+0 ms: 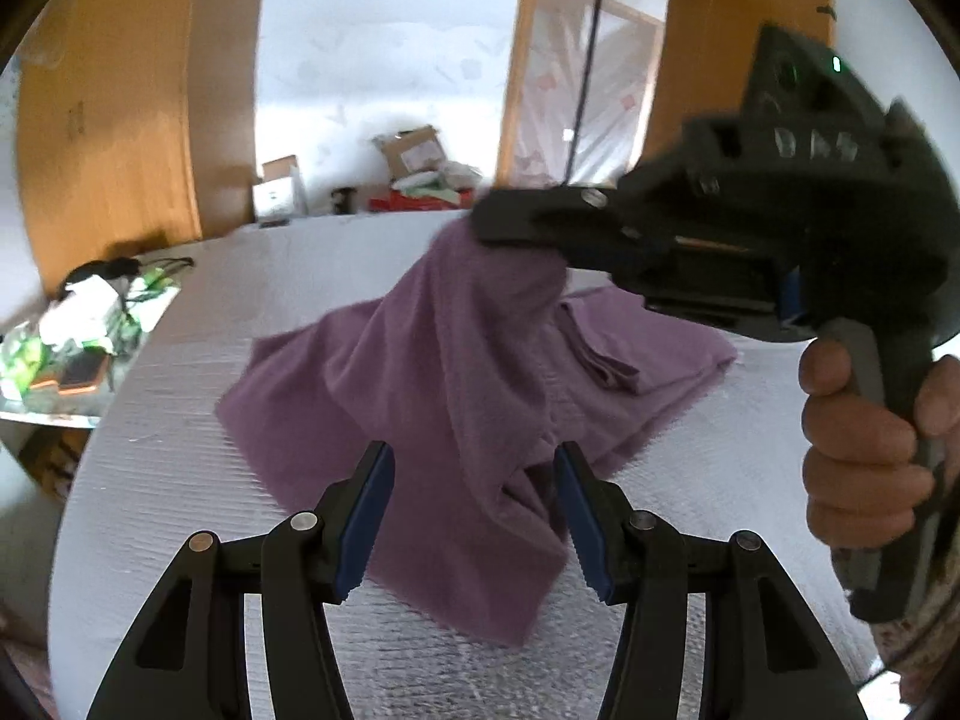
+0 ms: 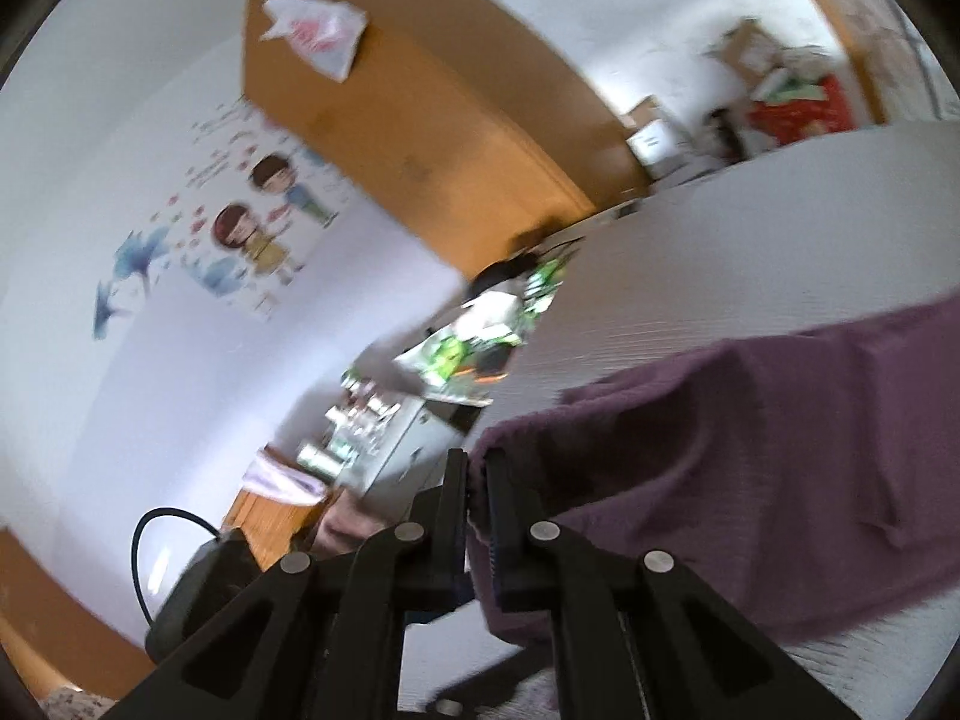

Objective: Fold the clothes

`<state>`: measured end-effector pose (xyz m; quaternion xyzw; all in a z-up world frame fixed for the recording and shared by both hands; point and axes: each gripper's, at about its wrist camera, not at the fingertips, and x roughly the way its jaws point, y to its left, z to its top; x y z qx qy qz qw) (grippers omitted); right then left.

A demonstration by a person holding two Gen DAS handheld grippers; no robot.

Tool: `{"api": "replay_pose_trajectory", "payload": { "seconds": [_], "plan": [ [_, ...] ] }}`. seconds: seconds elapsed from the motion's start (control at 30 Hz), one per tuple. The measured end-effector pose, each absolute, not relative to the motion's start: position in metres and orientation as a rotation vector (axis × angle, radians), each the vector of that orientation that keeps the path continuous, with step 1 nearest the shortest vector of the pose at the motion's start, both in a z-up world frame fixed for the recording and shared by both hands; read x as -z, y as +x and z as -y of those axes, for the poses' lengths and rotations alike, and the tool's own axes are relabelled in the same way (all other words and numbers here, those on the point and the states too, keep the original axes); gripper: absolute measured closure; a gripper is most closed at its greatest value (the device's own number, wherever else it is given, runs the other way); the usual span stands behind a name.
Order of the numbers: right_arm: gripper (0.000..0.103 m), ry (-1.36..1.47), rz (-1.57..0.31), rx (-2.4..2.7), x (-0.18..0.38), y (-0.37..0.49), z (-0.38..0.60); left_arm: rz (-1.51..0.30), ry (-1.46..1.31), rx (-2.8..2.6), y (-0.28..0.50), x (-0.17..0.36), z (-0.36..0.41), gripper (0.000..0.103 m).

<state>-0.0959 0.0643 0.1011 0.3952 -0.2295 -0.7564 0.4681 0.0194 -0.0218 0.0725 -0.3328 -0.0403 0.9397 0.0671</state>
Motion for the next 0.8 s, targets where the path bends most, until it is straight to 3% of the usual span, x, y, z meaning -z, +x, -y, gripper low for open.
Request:
{"api": "replay_pose_trajectory", "payload": {
  "seconds": [0.3,0.37,0.53,0.8],
  "plan": [
    [0.097,1.053,0.557,1.605,-0.084,-0.095,-0.004,0.492,-1.017,-2.916,0.026,-0.069,0.086,0.046],
    [0.097,1.072,0.558,1.588,-0.078,-0.094,0.004,0.556,-1.020,-2.924,0.028,-0.066,0.099,0.061],
    [0.095,1.143,0.555,1.559,-0.064,-0.098,0.011,0.649,-1.089,-2.919,0.025,-0.054,0.119,0.083],
    [0.095,1.120,0.483,1.695,-0.070,-0.092,-0.022,0.873,-1.204,-2.922,0.040,-0.023,0.164,0.083]
  ]
}}
